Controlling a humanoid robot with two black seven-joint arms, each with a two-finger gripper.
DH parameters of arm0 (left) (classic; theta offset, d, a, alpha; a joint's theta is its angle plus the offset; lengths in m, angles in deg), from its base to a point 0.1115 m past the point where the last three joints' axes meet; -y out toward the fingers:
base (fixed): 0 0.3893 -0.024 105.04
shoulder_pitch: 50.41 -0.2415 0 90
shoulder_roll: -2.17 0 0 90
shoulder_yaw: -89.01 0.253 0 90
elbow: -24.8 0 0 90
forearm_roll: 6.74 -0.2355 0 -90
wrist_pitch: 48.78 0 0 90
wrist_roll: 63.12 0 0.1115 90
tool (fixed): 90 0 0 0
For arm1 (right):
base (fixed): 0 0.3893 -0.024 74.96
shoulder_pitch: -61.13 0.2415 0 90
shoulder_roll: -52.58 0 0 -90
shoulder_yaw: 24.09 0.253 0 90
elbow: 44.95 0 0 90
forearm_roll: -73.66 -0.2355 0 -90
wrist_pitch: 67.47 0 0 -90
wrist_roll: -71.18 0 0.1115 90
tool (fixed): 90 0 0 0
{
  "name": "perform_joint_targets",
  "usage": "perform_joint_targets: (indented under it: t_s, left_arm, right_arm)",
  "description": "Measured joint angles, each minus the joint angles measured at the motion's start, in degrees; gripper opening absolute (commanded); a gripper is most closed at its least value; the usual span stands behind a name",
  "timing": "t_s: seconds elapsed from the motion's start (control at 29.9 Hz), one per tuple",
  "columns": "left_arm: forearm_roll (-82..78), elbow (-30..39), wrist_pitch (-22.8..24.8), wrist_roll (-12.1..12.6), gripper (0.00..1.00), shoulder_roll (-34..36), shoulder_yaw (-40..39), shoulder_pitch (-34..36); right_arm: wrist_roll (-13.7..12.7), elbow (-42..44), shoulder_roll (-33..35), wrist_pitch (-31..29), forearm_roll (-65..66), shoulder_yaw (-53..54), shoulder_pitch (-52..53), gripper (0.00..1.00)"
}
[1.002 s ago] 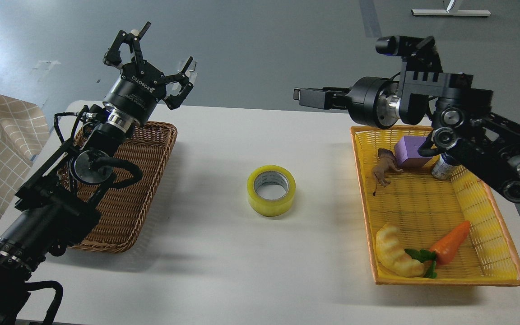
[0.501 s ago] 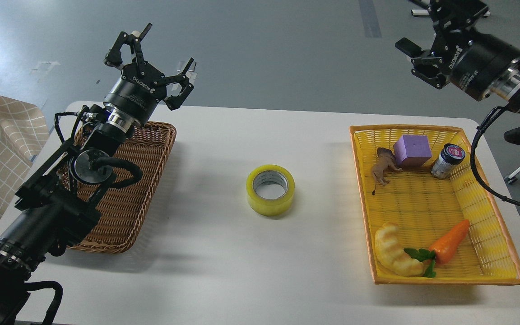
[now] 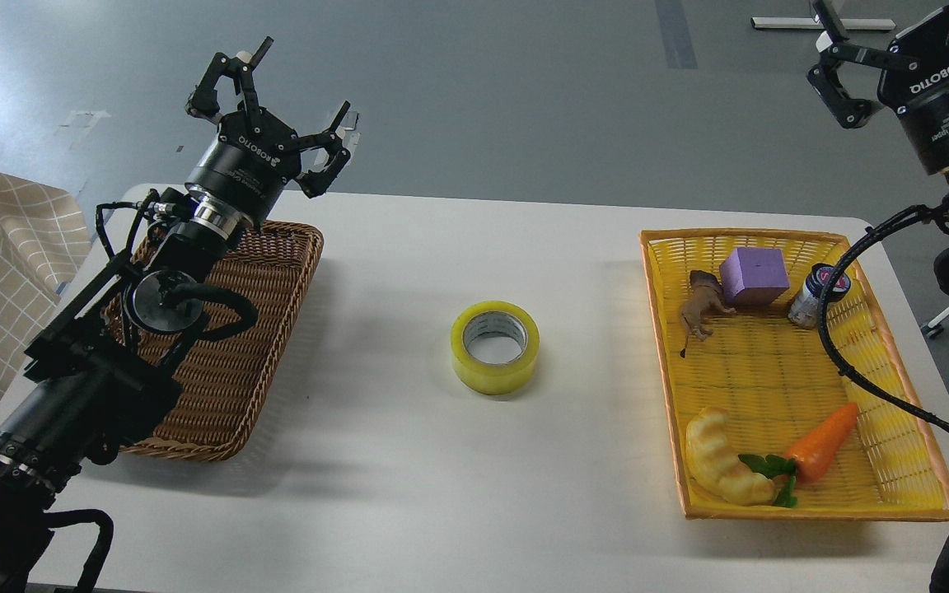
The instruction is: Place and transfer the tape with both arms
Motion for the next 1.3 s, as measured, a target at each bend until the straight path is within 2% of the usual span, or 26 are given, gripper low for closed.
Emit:
perform_joint_targets:
  t_s: [0.33,1.1,1.3]
  left_arm:
    - [-0.7,0.0,0.0,0.0,0.98,0.1,0.0,0.3]
    - [-0.6,-0.3,0.0,-0.1,0.98,-0.3,-0.1,-0.2]
    - [-2.3,0.2,0.0,-1.3,0.98,0.3,0.1,0.1]
  right_arm:
    - [-2.0,0.5,0.3,0.0,-9.4,0.0,-1.9,1.00]
    - [-2.0,0.6,-2.2,0.0,-10.0,0.0,-5.3,1.00]
    - [-2.0,0.6,-2.6,0.0,-10.0,-0.1,-5.7,1.00]
